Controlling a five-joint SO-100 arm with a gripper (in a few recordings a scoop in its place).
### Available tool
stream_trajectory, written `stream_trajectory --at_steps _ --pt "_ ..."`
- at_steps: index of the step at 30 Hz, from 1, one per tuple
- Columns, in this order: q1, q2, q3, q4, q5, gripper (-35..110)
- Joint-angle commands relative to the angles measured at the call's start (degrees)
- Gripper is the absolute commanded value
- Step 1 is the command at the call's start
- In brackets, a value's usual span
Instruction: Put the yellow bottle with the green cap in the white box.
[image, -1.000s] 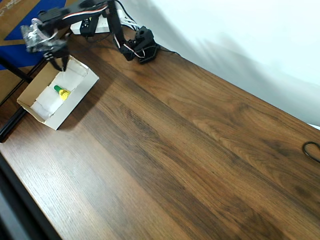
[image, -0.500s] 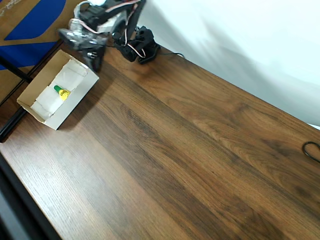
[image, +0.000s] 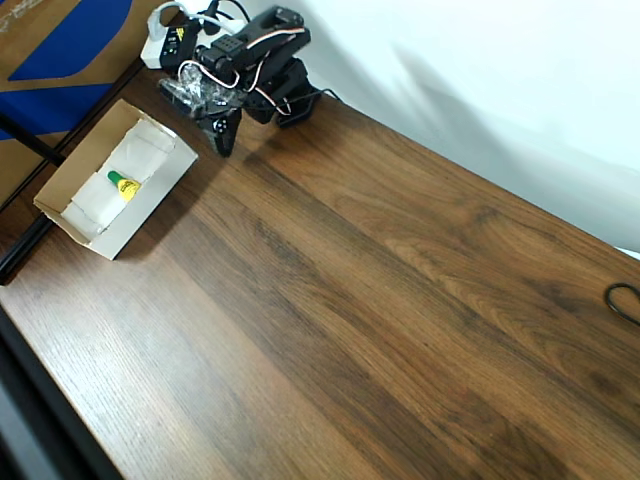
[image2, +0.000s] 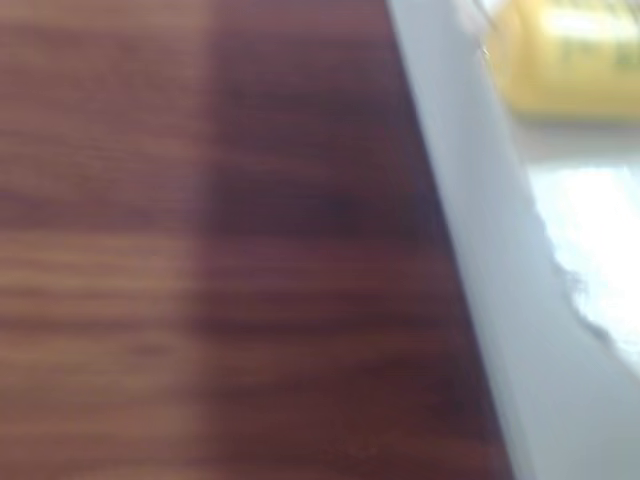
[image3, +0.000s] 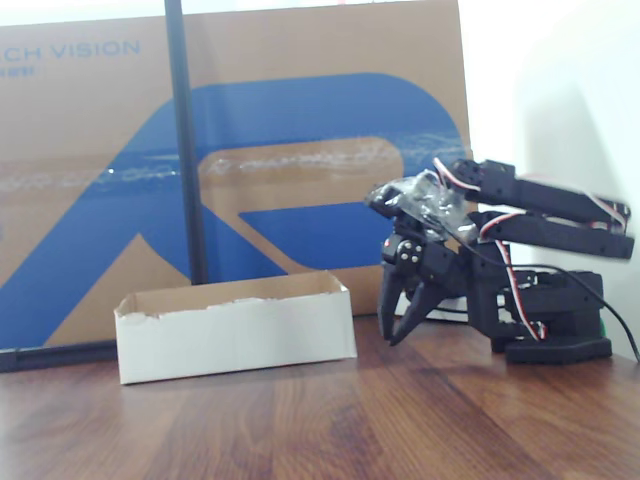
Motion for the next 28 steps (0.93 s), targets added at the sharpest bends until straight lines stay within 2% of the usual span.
stream_trajectory --at_steps 1,8,14,28 --pt "1.14 1.49 0.62 3.34 0.97 0" --pt "-0.26 7.82 -0.35 15.64 -0.62 0" --pt "-3.16 7.91 -0.44 16.08 -2.99 0" --pt "-3.08 7.91 -0.44 16.08 -1.76 0"
